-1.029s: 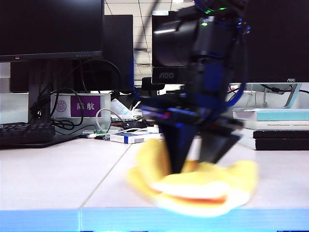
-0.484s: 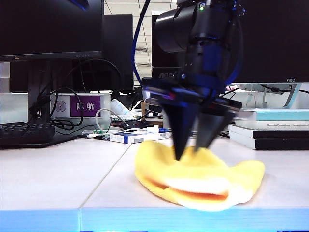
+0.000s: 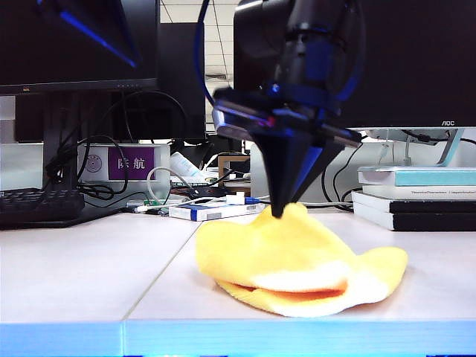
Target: Wipe the table from front to back using the rag.
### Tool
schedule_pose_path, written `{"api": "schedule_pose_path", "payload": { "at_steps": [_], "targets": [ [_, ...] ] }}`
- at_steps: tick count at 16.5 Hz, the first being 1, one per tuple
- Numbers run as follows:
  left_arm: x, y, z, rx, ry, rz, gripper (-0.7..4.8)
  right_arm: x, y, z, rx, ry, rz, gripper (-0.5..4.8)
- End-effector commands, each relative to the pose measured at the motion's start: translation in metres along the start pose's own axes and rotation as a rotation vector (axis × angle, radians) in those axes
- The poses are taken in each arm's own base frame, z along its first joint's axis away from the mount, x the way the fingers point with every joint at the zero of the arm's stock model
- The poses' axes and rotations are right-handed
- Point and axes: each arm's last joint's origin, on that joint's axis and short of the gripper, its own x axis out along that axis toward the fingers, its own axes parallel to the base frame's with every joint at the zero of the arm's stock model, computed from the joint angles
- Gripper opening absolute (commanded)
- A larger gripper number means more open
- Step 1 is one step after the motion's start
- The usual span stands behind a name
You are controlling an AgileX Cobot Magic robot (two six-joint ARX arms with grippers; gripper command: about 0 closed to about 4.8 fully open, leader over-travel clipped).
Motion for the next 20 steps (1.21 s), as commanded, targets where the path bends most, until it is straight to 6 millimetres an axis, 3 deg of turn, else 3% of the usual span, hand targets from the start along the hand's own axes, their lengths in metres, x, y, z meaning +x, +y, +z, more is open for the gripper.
{"api": "schedule_pose_path", "payload": {
  "at_steps": [1, 2, 3, 4, 5, 7, 8, 9, 10, 11, 18, 19, 20],
  "targets": [
    [0.012, -0.002, -0.009, 0.024, -0.037, -0.082, -0.05, -0.01, 0.002, 0.002, -0.004, -0.009, 0.003, 2.02],
    [0.014, -0.002, -0.011, 0.023, -0.035, -0.087, -0.05, -0.011, 0.002, 0.002, -0.004, -0.009, 0.003, 2.2],
    [0.019, -0.002, -0.015, 0.025, -0.041, -0.086, -0.05, -0.013, 0.002, 0.002, -0.011, -0.011, 0.002, 1.32],
    [0.021, -0.002, -0.017, 0.026, -0.045, -0.088, -0.05, -0.015, 0.002, 0.002, -0.02, -0.008, 0.002, 0.11],
    [0.026, -0.002, -0.021, 0.029, -0.061, -0.099, -0.05, -0.017, 0.003, 0.002, -0.024, -0.009, 0.002, -0.02],
    [0.035, -0.003, -0.029, 0.035, -0.086, -0.134, -0.05, -0.019, 0.003, 0.001, -0.025, -0.016, 0.003, 0.3],
    [0.041, -0.004, -0.035, 0.036, -0.093, -0.156, -0.05, -0.02, 0.003, 0.001, -0.026, -0.019, 0.003, 1.21],
    [0.044, -0.004, -0.039, 0.036, -0.097, -0.172, -0.05, -0.021, 0.003, 0.001, -0.025, -0.023, 0.003, 1.53],
    [0.047, -0.005, -0.043, 0.039, -0.103, -0.189, -0.05, -0.022, 0.003, 0.0, -0.026, -0.025, 0.004, 1.39],
    [0.053, -0.006, -0.049, 0.045, -0.122, -0.229, -0.05, -0.024, 0.003, 0.0, -0.026, -0.03, 0.005, 0.17],
    [0.083, -0.005, -0.068, 0.024, -0.106, -0.3, 0.05, -0.036, 0.004, -0.005, -0.03, -0.059, 0.011, 0.01],
    [0.086, -0.005, -0.069, 0.024, -0.11, -0.318, 0.6, -0.037, 0.004, -0.005, -0.03, -0.064, 0.012, 0.21],
    [0.093, -0.004, -0.068, 0.028, -0.129, -0.361, 2.91, -0.038, 0.004, -0.004, -0.031, -0.068, 0.013, 0.69]
  ]
}}
